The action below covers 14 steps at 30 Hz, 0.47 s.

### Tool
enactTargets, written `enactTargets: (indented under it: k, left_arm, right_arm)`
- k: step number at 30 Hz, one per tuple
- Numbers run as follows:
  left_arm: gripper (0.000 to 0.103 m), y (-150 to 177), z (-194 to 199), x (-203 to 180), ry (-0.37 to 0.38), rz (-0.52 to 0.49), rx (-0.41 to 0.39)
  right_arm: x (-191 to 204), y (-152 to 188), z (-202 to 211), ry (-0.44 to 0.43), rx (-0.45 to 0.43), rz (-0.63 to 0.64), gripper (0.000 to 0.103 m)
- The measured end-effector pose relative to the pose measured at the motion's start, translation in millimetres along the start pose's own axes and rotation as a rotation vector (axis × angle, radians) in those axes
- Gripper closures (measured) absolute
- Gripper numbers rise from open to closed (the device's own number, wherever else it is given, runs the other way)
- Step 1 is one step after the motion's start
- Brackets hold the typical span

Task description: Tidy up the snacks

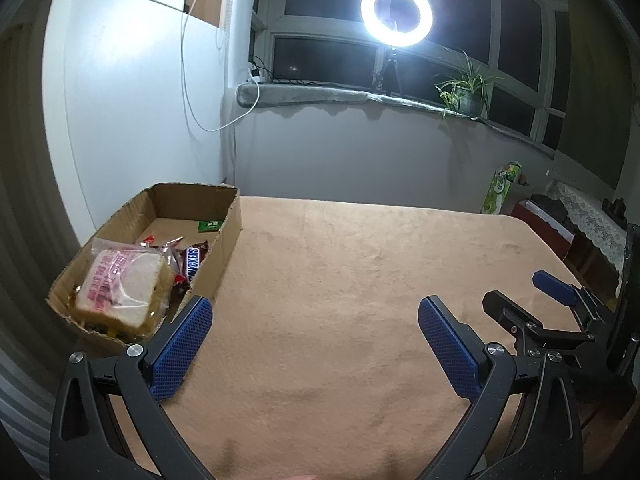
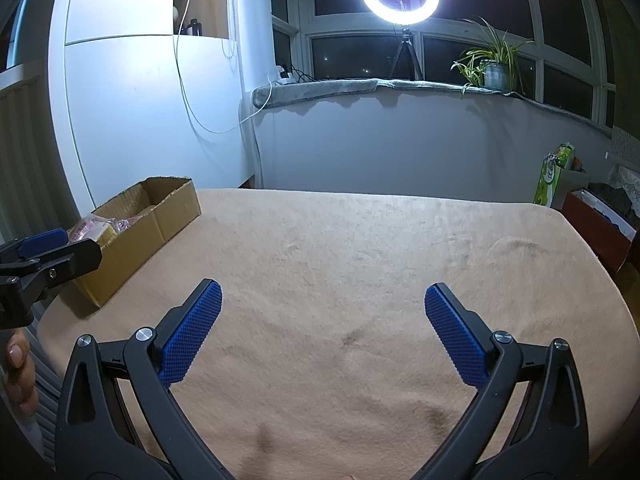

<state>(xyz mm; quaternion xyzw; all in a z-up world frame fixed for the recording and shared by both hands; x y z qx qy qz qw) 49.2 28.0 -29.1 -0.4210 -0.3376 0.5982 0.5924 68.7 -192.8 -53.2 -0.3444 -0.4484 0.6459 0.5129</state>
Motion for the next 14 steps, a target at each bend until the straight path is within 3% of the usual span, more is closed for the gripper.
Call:
enactTargets:
  k: [14]
  left_arm:
    - [0.001, 3.6, 2.4, -1.2, -0.043, -0.033, -0.018]
  right_arm:
    - [0.2, 2.8, -2.9, -0.002, 0.01, -0.001, 0.0]
Point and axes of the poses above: each gripper's, at about its wrist camera, not at the fingertips, and z roughly against the way its jaws point, x to its left, y to its underside, the point moved 3 cm from there along -z, roughly the way its jaws point, and after that the axes turned 8 degrees about -x, right-handed, at the moved point
